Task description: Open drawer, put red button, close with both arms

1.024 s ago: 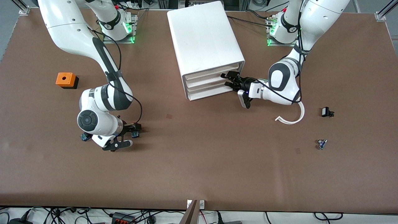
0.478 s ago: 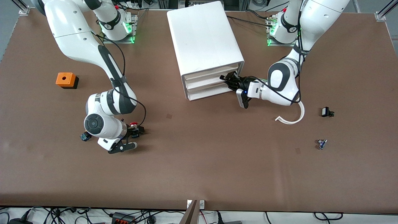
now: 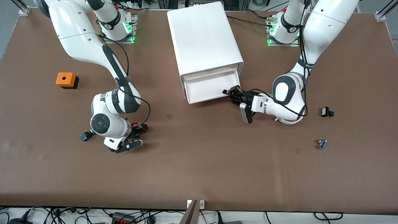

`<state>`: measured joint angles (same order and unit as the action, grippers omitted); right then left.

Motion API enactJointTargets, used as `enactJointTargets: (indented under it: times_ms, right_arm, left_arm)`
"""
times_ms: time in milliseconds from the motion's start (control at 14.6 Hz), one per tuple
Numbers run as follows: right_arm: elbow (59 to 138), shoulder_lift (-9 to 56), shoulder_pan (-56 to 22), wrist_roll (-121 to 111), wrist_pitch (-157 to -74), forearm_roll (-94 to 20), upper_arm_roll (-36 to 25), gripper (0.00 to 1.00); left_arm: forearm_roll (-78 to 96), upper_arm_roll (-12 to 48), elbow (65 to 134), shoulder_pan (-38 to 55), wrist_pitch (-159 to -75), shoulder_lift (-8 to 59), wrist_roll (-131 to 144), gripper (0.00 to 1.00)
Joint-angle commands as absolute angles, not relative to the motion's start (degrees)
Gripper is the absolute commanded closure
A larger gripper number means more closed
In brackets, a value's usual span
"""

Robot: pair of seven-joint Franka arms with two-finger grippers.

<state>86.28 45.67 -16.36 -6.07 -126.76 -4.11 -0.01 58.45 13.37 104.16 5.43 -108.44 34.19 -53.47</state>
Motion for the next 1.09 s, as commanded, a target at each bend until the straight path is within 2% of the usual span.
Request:
enactJointTargets:
  times_ms: [0, 137, 205, 273, 478, 546, 614, 819, 1024]
  right_arm:
    - [85.61, 46.49, -16.52, -7.29, -126.39, -2.82, -0.26, 0.00]
    - [85.61, 46.67, -16.26, -7.29, -126.30, -2.37, -0.35, 0.00]
    - [85.69, 46.67, -16.17, -7.29, -126.30, -2.37, -0.35, 0.04]
    - [85.69, 46.67, -16.17, -7.29, -126.21, -2.37, -0.35, 0.20]
    - [85.69, 46.41, -16.08, -7.21, -126.04, -2.46, -0.35, 0.79]
    - [85.61, 46.23, -16.08, -7.21, -125.34, -2.55, -0.35, 0.96]
    - [85.17, 45.97, -16.26, -7.12, -124.29, -2.90, -0.35, 1.00]
    - [84.64, 43.52, -16.26, -7.38, -122.87, -2.73, -0.35, 1.00]
    - [76.67, 42.80, -17.05, -7.30, -118.15, -2.72, -0.26, 1.00]
  left_arm:
    - [55.11, 11.52, 97.40, 6.15, -111.97, 39.19, -53.44, 0.89]
    - [55.11, 11.34, 96.33, 5.37, -111.62, 39.29, -53.26, 0.03]
    - [55.02, 11.34, 96.15, 3.80, -110.49, 39.11, -53.26, 0.00]
    - [54.93, 11.34, 96.07, 2.82, -108.39, 38.94, -52.65, 0.00]
    - [51.27, 11.16, 95.80, 1.76, -104.25, 35.97, -44.34, 0.00]
    - [48.20, 11.25, 95.80, 1.76, -103.98, 34.29, -39.69, 0.00]
    - [44.86, 11.34, 95.80, 1.84, -103.97, 32.19, -33.72, 0.00]
    - [30.91, 11.60, 95.89, 2.11, -103.10, 27.09, -20.95, 0.00]
    - [16.40, 11.16, 90.47, 1.76, -96.37, 26.10, -14.79, 0.00]
